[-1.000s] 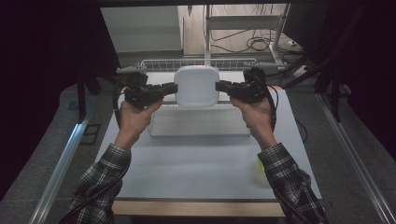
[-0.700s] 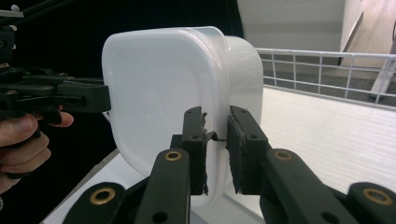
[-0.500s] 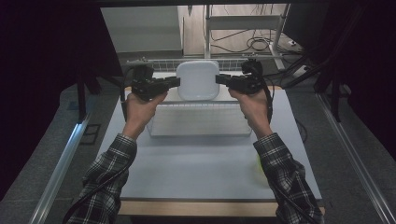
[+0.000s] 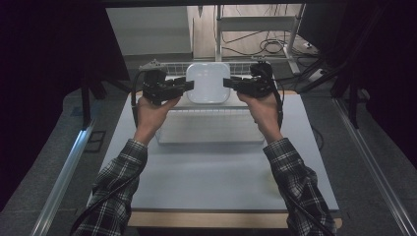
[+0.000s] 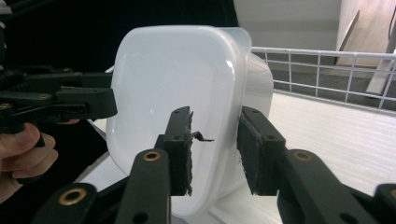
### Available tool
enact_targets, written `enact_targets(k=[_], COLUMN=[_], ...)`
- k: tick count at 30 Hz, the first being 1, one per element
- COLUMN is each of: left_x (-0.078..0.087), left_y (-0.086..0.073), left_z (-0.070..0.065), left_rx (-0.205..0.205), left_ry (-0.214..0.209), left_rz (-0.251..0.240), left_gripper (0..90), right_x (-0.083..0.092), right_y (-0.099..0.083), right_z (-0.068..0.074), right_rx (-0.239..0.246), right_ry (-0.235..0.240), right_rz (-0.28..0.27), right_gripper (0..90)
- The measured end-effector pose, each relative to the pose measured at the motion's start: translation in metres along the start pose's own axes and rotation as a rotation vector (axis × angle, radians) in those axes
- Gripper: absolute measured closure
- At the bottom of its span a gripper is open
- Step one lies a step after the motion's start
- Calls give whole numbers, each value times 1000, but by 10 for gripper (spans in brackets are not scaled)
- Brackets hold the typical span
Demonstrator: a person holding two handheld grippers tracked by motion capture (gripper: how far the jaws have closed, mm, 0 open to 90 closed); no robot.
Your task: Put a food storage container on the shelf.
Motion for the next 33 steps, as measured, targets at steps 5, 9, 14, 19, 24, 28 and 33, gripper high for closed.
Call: enact_targets(k=[5,9,14,19,24,28,33], left_x=[-5,-8,-10,-13,-15,-18,-21], left_y=[-3,-2,-3,-3,-1,1,3], left_z=[0,2,6,9,9,10,15], left_rx=[-42,-34,-67,-43,-38,-41,-39], left_ry=[31,23,70,56,54,69,89], left_rz=[3,-4,-4,-15,-20,-16,-13], left_gripper=[520,502,471,471,470,470,454], right_x=[-6,-8,-10,-11,-14,-18,-20], right_y=[-3,-4,-4,-4,0,2,3], right_z=[0,-1,-3,-6,-9,-10,-10], right_rx=[39,35,38,13,50,61,57], right_ry=[-33,-32,-39,-34,-97,-125,-126], right_rz=[25,24,37,30,11,5,-4], right_gripper=[611,592,532,516,534,542,533])
Point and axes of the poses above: each handheld gripper's, and its own axes: x roughly backward along the jaws, y roughly out of its top, z roughly to its left, the point moved 6 cm from there along -x, roughly forward along the jaws, and after that the axes turned 6 degrees about y, right-handed, at the moved point
